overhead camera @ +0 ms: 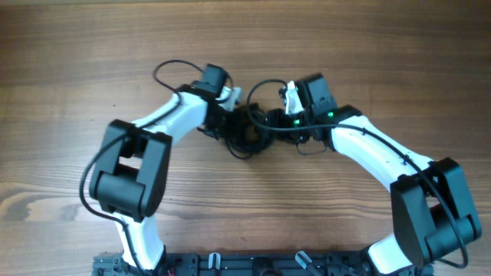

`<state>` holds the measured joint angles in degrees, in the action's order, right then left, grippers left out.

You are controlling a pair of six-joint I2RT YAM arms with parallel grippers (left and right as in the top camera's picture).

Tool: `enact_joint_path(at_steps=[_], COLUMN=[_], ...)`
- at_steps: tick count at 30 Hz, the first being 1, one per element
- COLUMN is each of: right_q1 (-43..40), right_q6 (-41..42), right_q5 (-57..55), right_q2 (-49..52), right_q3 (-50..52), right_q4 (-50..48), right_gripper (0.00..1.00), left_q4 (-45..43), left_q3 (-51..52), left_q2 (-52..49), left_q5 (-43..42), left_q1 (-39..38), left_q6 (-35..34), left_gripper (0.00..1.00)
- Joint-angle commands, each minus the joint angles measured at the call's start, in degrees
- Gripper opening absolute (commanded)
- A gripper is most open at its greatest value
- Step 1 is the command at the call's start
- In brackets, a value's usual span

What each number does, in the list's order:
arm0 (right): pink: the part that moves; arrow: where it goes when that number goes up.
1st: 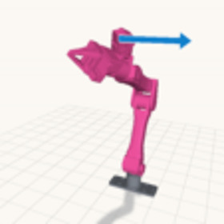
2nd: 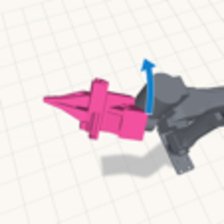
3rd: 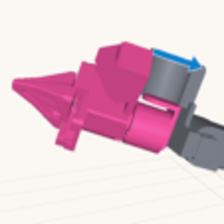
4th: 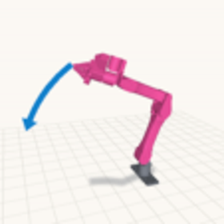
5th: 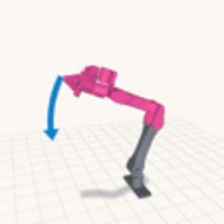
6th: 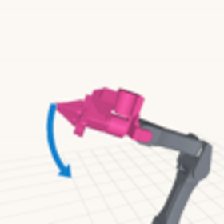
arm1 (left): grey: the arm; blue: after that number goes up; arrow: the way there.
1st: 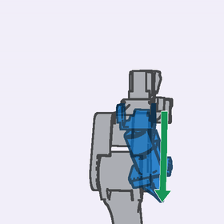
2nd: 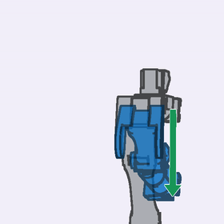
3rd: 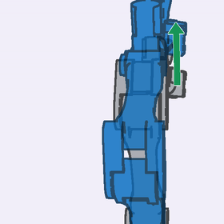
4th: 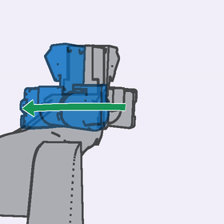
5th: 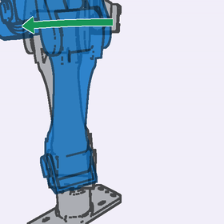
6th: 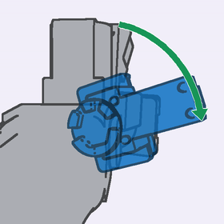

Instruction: Untangle cables

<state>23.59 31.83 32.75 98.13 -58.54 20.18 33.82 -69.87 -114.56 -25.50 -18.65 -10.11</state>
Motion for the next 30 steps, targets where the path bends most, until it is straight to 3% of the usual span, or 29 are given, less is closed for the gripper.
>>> enact_joint_path(at_steps=[1, 7, 10, 14, 17, 30], right_q1=[1.0, 7.0, 10.7, 11.3, 11.3, 11.2], right_q6=[-5.3, -10.9, -17.5, -15.9, -16.1, -19.6], right_q5=[0.6, -5.1, -8.3, -7.0, -7.1, -7.4], right_q2=[-2.1, -2.2, -2.2, -2.1, -2.0, -2.0], right_q3=[-5.4, -6.4, -6.4, -6.4, -6.4, -6.4], right_q4=[3.6, 6.6, 2.4, -3.0, -3.7, -3.5], right_gripper=[0.49, 0.46, 0.57, 0.36, 0.29, 0.29], left_q4=[-0.8, 0.4, 0.9, 1.7, 3.1, 11.3], left_q3=[0.7, 0.7, 0.7, 0.7, 0.7, 0.7], left_q2=[-1.5, -1.5, -1.5, -1.5, -1.5, -1.5], left_q5=[-4.2, -5.1, -5.1, -5.1, -5.7, -29.4], left_q1=[5.5, 8.7, 10.3, 11.7, 12.2, 17.2], left_q6=[0.7, 0.7, 0.7, 0.7, 0.1, -2.8], left_gripper=[0.04, 0.04, 0.04, 0.05, 0.05, 0.04])
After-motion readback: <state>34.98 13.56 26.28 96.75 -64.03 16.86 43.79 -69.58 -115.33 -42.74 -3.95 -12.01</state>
